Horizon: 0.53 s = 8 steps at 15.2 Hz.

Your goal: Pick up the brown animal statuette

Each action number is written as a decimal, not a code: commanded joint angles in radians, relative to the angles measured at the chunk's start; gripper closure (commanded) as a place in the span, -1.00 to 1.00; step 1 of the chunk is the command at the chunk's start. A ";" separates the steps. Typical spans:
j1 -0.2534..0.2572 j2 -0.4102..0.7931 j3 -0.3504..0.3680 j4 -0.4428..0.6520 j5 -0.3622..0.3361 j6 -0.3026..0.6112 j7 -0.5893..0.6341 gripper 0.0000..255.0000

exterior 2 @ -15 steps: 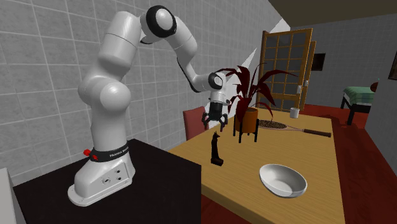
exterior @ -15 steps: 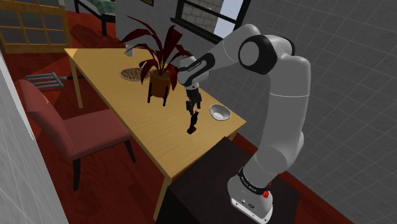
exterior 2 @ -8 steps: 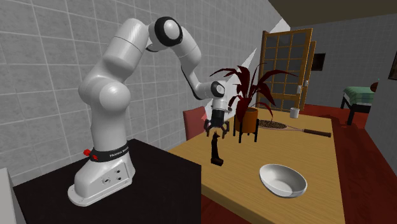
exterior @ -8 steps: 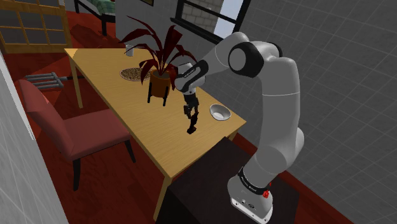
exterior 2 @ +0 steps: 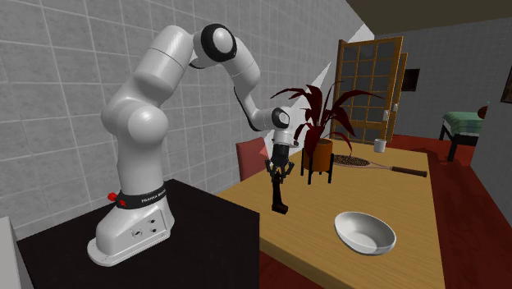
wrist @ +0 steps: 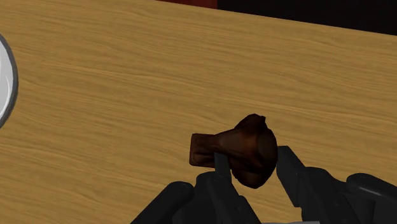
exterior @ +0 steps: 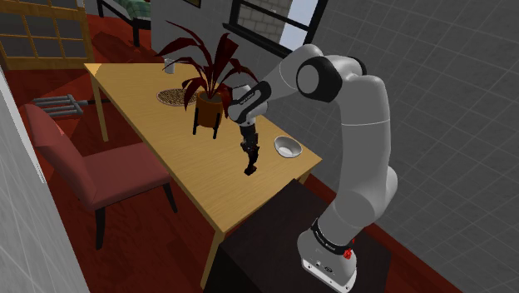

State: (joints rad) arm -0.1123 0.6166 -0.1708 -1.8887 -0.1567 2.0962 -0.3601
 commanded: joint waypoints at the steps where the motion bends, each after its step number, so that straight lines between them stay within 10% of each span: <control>1: 0.000 0.000 0.000 -0.001 0.000 0.000 0.000 1.00; 8: 0.002 -0.030 -0.002 -0.003 -0.002 -0.027 -0.004 1.00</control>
State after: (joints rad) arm -0.1114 0.5964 -0.1726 -1.8906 -0.1580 2.0775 -0.3635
